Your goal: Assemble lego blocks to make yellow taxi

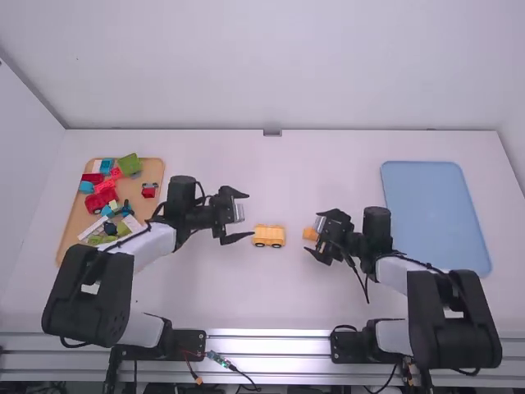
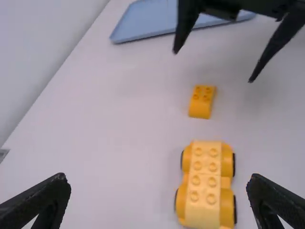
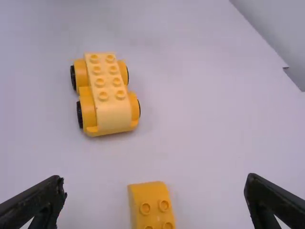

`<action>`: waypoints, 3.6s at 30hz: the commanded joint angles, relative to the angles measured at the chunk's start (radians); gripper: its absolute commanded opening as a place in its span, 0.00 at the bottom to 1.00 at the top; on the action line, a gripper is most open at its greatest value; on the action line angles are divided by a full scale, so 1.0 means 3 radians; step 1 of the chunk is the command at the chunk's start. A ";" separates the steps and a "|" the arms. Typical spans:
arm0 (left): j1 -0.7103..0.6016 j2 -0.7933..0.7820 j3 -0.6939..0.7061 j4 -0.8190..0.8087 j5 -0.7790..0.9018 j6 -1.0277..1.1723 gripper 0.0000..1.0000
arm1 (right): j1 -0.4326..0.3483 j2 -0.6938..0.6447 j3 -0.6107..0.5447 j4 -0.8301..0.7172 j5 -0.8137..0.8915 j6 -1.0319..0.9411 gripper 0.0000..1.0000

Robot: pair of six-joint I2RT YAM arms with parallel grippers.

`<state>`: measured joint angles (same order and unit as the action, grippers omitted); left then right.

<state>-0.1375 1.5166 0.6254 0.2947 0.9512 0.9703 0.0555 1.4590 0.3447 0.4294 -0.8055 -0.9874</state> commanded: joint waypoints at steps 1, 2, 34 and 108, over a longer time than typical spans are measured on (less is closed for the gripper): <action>-0.0076 0.0018 -0.0183 0.0209 0.0122 -0.0012 0.99 | -0.0102 0.0192 0.0023 0.0041 -0.0348 -0.0098 0.99; -0.0086 0.0047 -0.0217 0.0299 0.0121 -0.0072 0.99 | -0.0144 0.0300 0.0065 0.0027 -0.0458 -0.0179 0.99; -0.0220 0.2111 0.0725 0.0287 0.0960 -0.0057 0.99 | -0.0341 0.1819 0.1288 -0.1048 -0.0904 -0.0988 0.92; -0.0308 0.1838 0.0187 0.1450 0.0355 -0.0803 0.99 | -0.0289 0.2087 0.1222 -0.0755 -0.0987 -0.0835 0.30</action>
<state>-0.2291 2.0884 0.6746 0.7357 1.0351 0.6960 -0.0406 2.0682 0.6994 0.2039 -1.0927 -1.2400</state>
